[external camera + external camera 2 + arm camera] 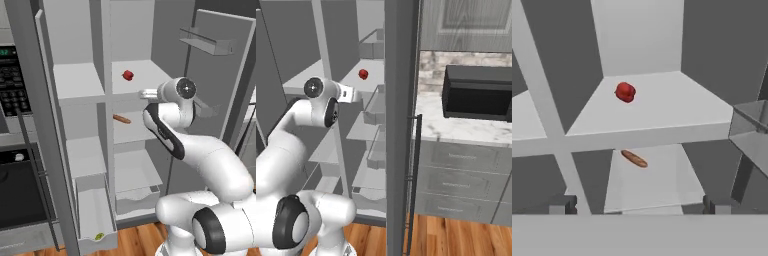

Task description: Take the bell pepper and broccoli from the fridge shelf and place them in the freezer drawer to begin freezing them.

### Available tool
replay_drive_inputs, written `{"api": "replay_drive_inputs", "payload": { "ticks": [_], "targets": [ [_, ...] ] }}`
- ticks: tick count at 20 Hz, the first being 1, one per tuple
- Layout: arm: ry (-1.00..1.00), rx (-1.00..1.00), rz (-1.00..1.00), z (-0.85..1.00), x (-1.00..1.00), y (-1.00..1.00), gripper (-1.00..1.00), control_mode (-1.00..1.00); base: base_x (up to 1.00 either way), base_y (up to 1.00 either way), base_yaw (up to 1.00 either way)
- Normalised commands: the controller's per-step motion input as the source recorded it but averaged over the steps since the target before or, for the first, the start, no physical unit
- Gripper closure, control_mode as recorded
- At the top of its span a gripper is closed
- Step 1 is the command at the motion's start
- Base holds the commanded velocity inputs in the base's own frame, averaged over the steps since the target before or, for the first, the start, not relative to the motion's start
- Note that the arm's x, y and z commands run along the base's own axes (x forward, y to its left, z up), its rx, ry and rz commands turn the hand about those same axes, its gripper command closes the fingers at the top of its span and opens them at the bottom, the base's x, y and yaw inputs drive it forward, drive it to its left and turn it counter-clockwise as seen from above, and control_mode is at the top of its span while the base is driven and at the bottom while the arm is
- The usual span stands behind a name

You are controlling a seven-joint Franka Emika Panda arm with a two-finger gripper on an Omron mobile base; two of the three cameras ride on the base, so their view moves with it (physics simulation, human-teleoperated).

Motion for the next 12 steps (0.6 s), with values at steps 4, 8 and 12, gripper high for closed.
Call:
{"api": "replay_drive_inputs", "payload": {
  "ticks": [4,8,12],
  "targets": [
    [-0.18,-0.02,-0.01,0.58,0.44,0.12,-1.0,-1.0,0.0,0.0,0.0],
    [-0.03,0.0,0.0,0.42,0.43,0.18,-1.0,-1.0,0.0,0.0,0.0],
    [0.02,0.0,0.0,0.0,0.57,0.04,-1.0,-1.0,0.0,0.0,0.0]
  ]
}}
